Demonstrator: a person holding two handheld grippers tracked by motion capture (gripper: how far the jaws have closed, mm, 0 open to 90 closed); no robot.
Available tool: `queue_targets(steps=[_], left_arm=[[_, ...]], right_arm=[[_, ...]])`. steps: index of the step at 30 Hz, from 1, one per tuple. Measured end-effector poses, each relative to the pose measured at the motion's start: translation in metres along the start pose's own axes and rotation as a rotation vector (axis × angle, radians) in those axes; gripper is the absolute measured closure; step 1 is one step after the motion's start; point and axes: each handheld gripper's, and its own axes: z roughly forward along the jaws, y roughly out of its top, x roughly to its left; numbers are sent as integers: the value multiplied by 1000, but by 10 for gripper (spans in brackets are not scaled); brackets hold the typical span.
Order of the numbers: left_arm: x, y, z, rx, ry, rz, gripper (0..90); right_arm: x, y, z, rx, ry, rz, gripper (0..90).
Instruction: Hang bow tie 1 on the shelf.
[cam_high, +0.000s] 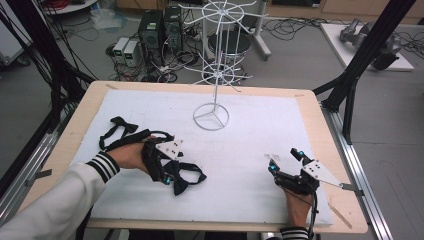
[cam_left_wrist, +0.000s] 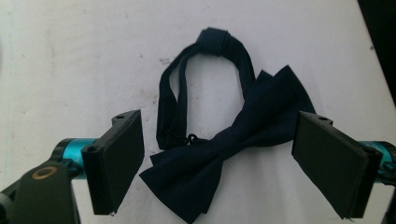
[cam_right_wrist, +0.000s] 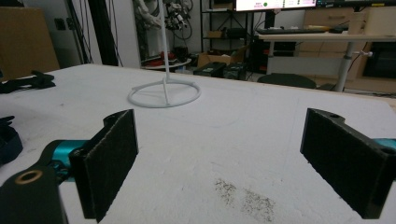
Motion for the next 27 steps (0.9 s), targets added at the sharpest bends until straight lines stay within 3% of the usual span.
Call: queue_targets(steps=[27], left_arm=[[0,3,23,116,-44,67,237]], right_arm=[[0,0,0,-6,-5,0,106]])
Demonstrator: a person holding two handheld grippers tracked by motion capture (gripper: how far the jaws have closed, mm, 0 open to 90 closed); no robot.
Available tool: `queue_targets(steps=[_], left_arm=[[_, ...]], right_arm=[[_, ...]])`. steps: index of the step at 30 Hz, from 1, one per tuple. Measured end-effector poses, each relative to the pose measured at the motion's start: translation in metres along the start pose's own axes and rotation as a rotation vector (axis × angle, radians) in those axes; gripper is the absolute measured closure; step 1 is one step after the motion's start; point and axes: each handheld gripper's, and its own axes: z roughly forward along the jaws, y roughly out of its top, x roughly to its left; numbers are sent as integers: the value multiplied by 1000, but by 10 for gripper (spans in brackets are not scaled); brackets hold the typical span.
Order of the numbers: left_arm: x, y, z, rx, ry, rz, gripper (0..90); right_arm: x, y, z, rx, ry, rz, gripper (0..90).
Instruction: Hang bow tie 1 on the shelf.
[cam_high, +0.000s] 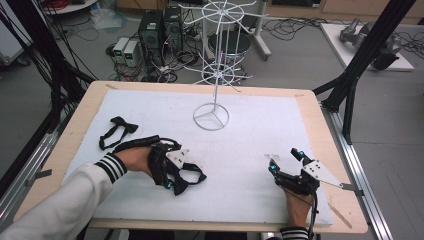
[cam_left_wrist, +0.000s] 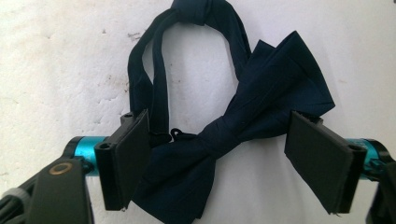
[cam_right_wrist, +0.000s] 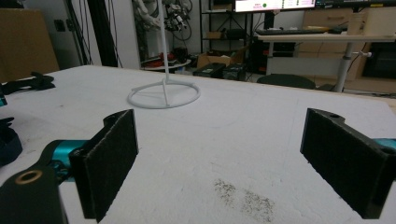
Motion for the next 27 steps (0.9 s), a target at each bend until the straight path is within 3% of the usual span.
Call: queue_targets(steps=[16,23,24,27], left_arm=[[4,-2,6,25,-7,10,362],[6,-4,8,46,12,27,510],[7,-4,8,57,18,28,596],[8,-5,9,46,7,13,624]], right_arm=[[0,0,0,-2,1,3,106],[0,0,0,-1,0,8,106],[0,0,0,-2,0,4,106],[0,0,0,-2,0,4,106]])
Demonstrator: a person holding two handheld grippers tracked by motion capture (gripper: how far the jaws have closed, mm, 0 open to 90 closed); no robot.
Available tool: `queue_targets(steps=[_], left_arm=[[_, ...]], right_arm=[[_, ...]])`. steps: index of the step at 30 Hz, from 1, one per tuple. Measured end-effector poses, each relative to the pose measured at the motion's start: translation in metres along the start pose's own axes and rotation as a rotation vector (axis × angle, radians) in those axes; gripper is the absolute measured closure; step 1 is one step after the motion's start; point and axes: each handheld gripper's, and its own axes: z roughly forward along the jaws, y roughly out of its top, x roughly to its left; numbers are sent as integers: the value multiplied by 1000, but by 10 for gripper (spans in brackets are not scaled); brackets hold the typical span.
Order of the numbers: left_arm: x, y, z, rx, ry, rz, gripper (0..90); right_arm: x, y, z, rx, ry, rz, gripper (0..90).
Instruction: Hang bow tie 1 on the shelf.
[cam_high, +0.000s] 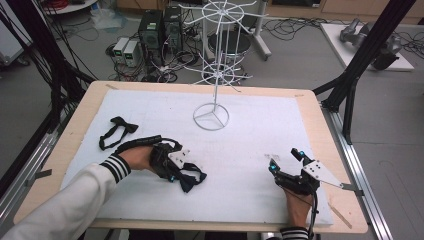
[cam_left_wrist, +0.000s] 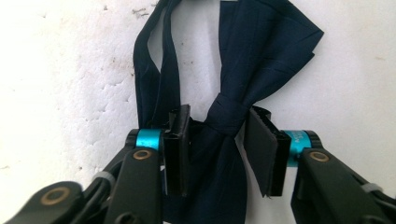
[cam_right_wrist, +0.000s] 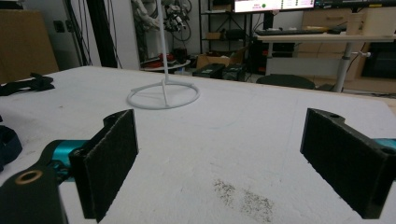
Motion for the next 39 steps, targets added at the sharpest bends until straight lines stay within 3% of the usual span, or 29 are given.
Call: queue_targets(steps=[6,13,24,31,39], left_arm=[[0,2,-1,10,18,-13,732],[0,2,-1,8,22,-31,742],[0,-3,-5,-41,58,-79,746],[3,-7,-17,-107,99,-128,746],[9,-14,-37,-260,163,-224,746]], right_arm=[[0,0,0,2,-1,-2,106],[0,0,0,2,0,0,106],[0,0,0,2,0,-1,106],[0,0,0,2,-1,-1,106],[0,0,0,2,-1,0,106]])
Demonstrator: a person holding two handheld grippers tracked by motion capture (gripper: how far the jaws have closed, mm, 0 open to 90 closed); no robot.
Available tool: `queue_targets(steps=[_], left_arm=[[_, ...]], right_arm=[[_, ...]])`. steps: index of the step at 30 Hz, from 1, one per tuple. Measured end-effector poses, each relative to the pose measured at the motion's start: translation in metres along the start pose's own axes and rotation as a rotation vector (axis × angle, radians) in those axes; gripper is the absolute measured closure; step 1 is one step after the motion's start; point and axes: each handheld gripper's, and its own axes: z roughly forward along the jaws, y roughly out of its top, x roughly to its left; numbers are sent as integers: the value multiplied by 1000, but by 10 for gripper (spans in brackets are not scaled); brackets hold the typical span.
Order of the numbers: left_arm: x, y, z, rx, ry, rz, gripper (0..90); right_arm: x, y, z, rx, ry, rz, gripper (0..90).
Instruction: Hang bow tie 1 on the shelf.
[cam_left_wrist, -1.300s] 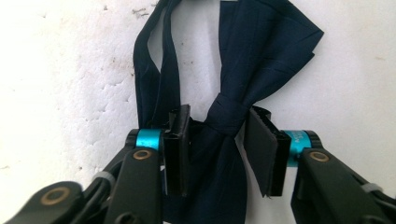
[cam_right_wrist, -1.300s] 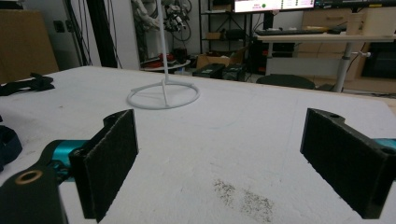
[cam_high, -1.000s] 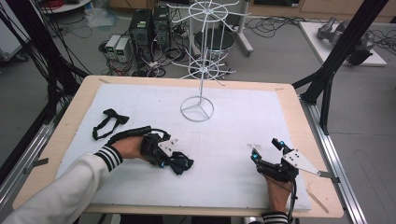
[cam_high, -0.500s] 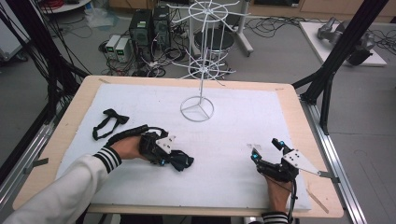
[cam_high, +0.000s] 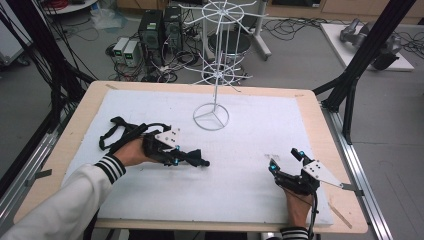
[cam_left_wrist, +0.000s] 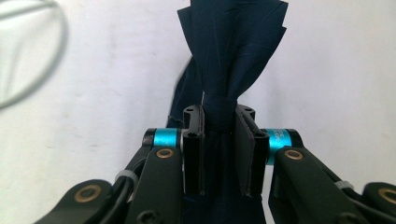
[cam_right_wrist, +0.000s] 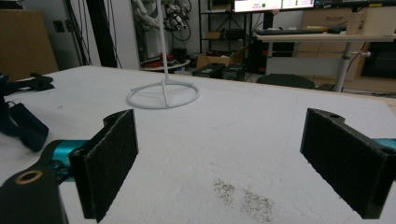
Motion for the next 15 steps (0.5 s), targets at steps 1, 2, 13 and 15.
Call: queue_targets(steps=[1,2,13,15], left_arm=[[2,0,-2,-16,4,-6,746],[4,-1,-5,-37,12,-19,746],[12,-5,-22,-170,82,-138,746],[14,-7,-26,-225,98,-183,746]], right_arm=[[0,0,0,0,0,0,106],[0,0,0,0,0,0,106],[0,0,0,0,-1,-1,106],[0,0,0,0,-3,-3,106]])
